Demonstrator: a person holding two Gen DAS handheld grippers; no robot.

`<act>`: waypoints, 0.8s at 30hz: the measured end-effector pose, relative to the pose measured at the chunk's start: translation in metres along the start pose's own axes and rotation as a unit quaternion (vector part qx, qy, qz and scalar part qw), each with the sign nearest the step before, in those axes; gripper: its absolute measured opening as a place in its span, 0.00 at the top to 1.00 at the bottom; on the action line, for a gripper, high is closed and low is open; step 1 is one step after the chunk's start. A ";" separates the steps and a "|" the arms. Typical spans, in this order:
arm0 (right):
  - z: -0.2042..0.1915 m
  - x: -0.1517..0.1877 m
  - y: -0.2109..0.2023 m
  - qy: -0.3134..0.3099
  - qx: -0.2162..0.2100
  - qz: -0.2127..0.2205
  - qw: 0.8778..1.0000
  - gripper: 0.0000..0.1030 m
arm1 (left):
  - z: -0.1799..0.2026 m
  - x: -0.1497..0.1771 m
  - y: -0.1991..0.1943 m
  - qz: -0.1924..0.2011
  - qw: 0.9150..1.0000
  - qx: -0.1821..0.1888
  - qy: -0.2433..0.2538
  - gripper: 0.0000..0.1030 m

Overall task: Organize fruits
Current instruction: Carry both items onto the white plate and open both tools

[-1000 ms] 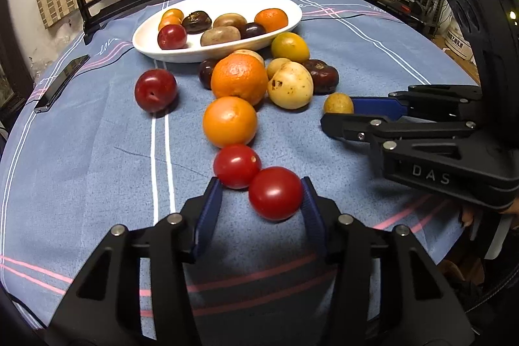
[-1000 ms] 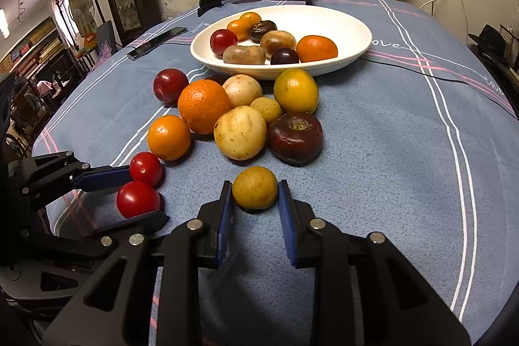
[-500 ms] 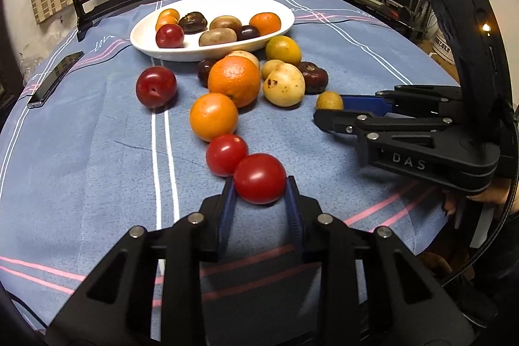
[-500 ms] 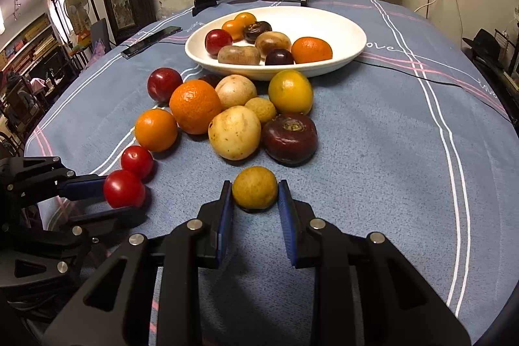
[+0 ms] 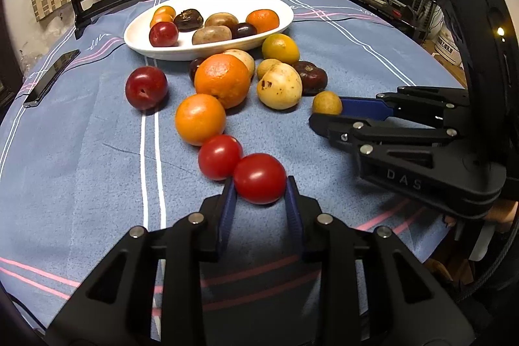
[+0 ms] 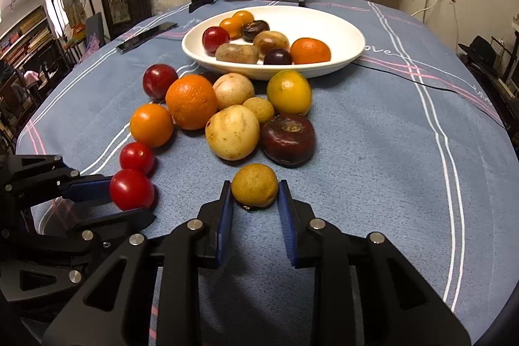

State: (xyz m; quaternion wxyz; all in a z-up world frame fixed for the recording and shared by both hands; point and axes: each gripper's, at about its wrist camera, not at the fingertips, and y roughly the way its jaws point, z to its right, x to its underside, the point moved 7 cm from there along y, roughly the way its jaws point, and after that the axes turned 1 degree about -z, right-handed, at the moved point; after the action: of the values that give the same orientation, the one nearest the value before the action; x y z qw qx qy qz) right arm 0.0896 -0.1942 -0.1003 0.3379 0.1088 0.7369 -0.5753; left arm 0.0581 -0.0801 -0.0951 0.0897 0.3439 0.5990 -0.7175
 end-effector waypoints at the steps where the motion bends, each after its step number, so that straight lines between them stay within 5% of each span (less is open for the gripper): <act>1: 0.001 0.000 -0.002 0.003 -0.004 0.006 1.000 0.73 | 0.000 0.000 -0.003 0.004 1.000 0.002 0.000 0.71; 17: 0.009 -0.001 -0.015 0.021 -0.014 0.023 0.999 0.73 | -0.007 -0.008 -0.030 0.048 0.999 0.002 0.007 0.71; 24: 0.017 -0.020 -0.036 0.020 -0.012 0.054 0.998 0.73 | -0.023 -0.040 -0.039 0.077 0.997 -0.021 0.012 0.71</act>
State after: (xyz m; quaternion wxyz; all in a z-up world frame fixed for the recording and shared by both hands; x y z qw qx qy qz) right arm 0.0914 -0.2169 -0.0623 0.3544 0.1559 0.7434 -0.5454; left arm 0.0755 -0.0593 -0.0408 0.1444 0.3959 0.5866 -0.6916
